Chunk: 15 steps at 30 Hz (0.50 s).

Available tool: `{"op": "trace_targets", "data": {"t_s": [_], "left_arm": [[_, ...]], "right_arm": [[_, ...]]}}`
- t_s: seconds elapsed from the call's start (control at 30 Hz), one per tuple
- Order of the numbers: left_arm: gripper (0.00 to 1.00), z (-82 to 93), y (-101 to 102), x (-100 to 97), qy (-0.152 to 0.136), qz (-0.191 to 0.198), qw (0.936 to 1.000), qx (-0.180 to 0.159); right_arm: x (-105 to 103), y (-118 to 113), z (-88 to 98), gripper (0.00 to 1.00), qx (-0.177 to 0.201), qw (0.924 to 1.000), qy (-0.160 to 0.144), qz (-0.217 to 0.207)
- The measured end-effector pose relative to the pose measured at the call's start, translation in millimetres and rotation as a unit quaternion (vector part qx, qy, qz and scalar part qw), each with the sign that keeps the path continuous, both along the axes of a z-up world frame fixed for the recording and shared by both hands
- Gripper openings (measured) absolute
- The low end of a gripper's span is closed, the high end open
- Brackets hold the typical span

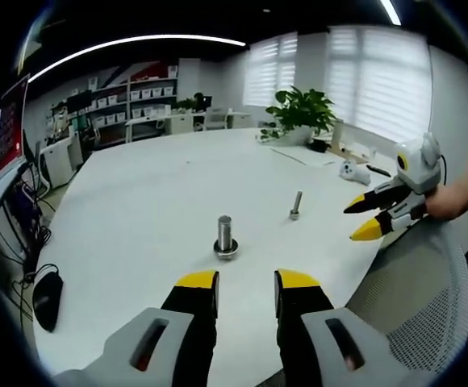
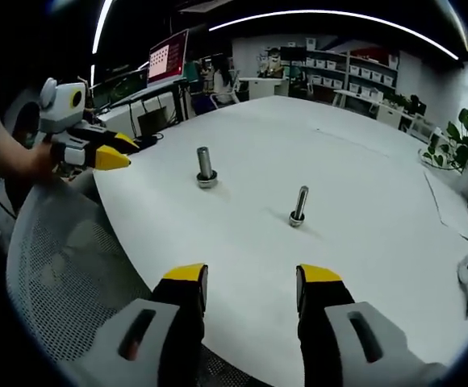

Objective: Place the washer onto the threaded stud by aligning its center hole with the stud, sliding it down to the base, and recovering from edge contact or off-axis alignment until the washer reaches the visible bottom stop.

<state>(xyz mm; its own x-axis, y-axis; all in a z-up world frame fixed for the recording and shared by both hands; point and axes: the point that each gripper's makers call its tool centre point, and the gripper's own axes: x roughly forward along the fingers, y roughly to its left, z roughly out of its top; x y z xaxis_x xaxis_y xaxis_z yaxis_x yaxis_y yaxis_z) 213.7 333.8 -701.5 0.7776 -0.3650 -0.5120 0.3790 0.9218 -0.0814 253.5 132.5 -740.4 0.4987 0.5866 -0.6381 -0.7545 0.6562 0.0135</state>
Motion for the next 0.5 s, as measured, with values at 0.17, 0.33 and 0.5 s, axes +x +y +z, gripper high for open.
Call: {"op": "trace_targets", "data": {"t_s": [0.17, 0.33, 0.5], "left_arm": [[0.25, 2.3, 0.3, -0.2, -0.003, 0.002, 1.0, -0.002], [0.25, 0.7, 1.2, 0.1, 0.0, 0.004, 1.0, -0.001], [0.25, -1.4, 0.9, -0.2, 0.004, 0.003, 1.0, 0.0]], "right_arm": [[1.4, -0.9, 1.7, 0.47, 0.003, 1.0, -0.002, -0.004], [1.4, -1.0, 1.7, 0.47, 0.006, 1.0, -0.002, -0.004], [1.6, -2.0, 1.7, 0.47, 0.005, 1.0, -0.002, -0.006]]}}
